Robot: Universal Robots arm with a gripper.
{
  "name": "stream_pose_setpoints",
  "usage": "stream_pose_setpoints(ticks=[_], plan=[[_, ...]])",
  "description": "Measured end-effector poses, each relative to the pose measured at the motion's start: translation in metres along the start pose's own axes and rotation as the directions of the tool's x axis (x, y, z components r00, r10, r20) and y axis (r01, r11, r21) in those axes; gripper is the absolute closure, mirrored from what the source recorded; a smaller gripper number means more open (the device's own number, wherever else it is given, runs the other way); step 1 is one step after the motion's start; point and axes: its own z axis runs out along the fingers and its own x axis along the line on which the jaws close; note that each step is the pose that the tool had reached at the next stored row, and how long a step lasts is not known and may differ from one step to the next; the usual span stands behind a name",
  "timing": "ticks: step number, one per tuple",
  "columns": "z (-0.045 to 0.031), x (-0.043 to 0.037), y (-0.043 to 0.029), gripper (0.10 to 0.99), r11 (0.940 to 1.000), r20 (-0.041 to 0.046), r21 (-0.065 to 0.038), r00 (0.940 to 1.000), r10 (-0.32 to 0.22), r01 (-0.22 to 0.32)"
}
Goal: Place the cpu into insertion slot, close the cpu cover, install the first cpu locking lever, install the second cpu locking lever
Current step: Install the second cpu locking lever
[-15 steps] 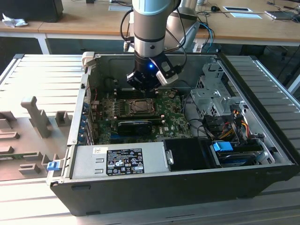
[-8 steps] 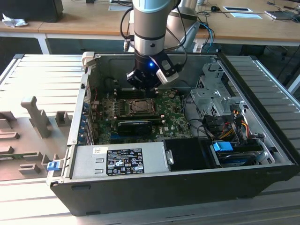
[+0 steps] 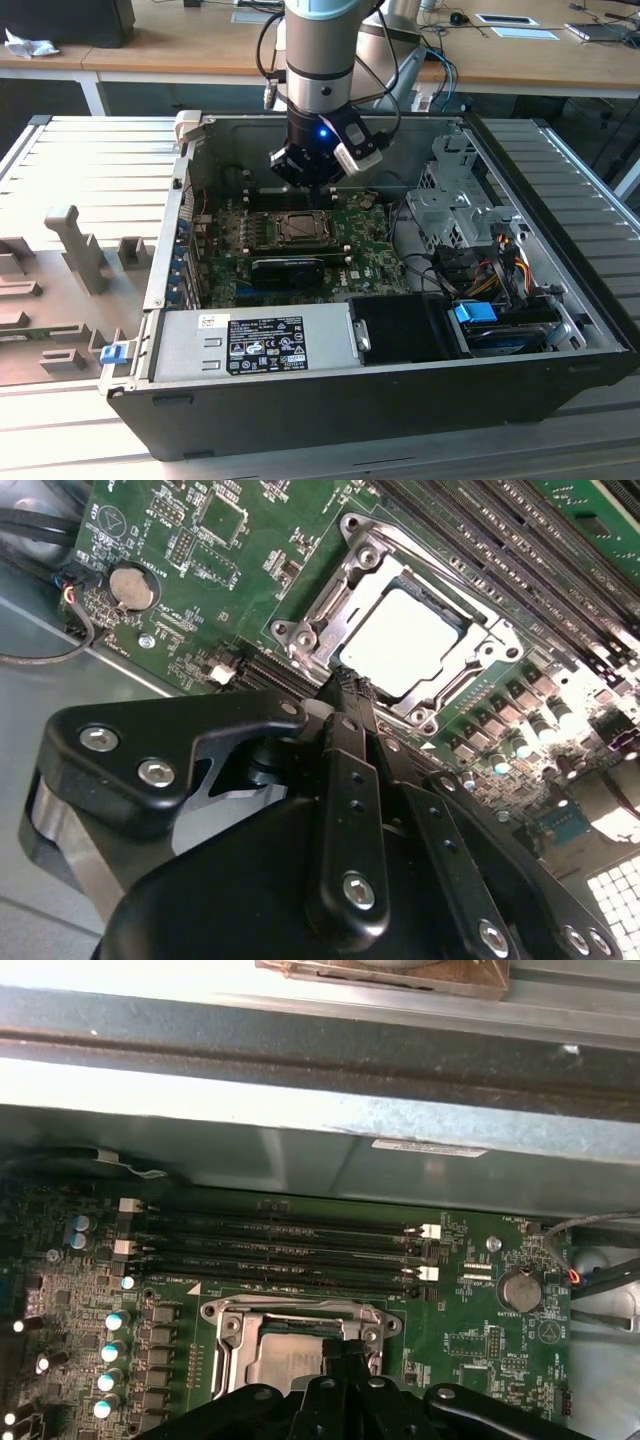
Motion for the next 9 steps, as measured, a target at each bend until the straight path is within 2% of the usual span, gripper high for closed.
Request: stream_pose_setpoints(ticks=[9], plan=[[-0.0004,0.0003,-0.0043,0.98,1.0,0.0002,0.0,1.0,0.001,-0.001]])
